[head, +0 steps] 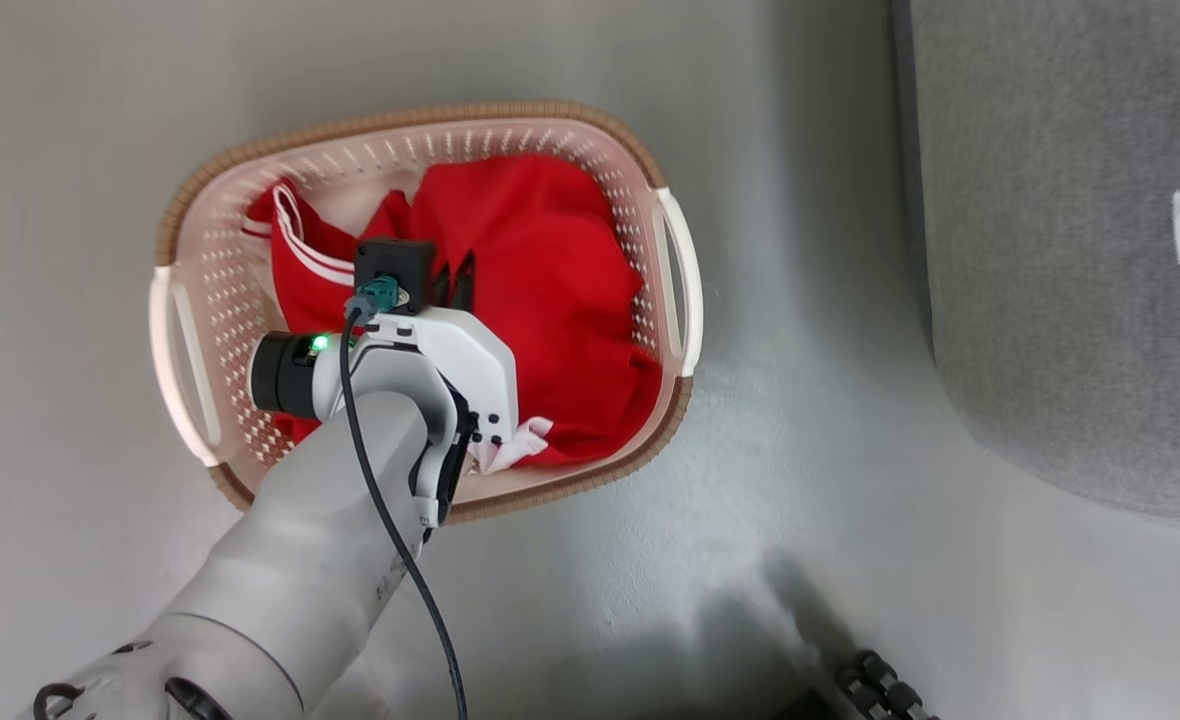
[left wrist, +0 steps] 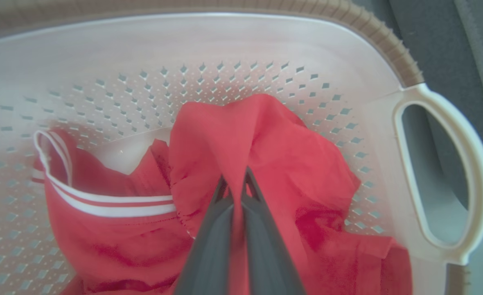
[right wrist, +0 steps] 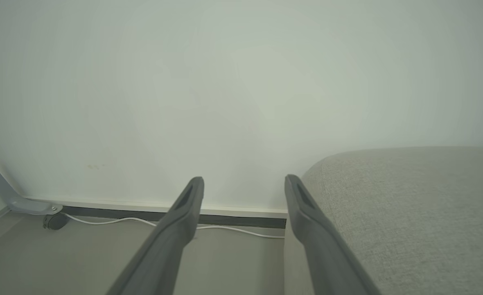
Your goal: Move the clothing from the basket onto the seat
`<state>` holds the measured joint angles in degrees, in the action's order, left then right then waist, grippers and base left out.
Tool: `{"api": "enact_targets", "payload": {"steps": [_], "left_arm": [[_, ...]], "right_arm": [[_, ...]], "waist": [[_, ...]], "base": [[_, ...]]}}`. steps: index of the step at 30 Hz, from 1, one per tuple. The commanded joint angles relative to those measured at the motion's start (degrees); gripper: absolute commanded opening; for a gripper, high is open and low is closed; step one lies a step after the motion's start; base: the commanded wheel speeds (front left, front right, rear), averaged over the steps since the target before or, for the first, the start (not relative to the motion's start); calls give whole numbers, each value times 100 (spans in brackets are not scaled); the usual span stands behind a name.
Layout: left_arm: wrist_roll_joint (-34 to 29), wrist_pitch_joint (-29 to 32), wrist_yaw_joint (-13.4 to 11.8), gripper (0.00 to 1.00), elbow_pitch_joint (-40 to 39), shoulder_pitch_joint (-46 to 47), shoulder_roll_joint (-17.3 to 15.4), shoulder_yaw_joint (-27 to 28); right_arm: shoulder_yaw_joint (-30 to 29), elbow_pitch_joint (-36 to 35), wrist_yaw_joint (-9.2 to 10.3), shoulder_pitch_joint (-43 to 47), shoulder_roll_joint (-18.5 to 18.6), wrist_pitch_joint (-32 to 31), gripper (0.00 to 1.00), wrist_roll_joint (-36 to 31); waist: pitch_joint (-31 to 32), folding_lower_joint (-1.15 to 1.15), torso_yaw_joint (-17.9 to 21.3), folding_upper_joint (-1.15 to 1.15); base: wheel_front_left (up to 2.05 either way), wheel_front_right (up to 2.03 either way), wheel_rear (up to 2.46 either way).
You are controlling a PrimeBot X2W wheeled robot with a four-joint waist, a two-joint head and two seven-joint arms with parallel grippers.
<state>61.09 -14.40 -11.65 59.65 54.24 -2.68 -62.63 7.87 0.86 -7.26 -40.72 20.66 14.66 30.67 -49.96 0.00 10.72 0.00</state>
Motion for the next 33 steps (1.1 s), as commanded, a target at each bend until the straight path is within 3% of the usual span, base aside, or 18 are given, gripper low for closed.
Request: {"api": "enact_targets", "payload": {"steps": [1, 13, 33], "left_arm": [[-108, -58, -20, 0, -135, -217, -20, 150], [-1236, -59, 80, 0, -845, -1060, -20, 1237], [-3150, -60, 609, 0, -2637, -2856, -20, 3116]], "right_arm": [[56, -51, -23, 349, 41, 34, 100, -92], [238, 432, -23, 937, -89, 34, 100, -232], [434, 1262, -23, 2081, -432, 34, 100, -613]], "waist": [[321, 0, -82, 0], [1572, 0, -284, 0], [3722, 0, -751, 0]], "base": [[0, 0, 0], [0, 0, 0], [0, 0, 0]]}}
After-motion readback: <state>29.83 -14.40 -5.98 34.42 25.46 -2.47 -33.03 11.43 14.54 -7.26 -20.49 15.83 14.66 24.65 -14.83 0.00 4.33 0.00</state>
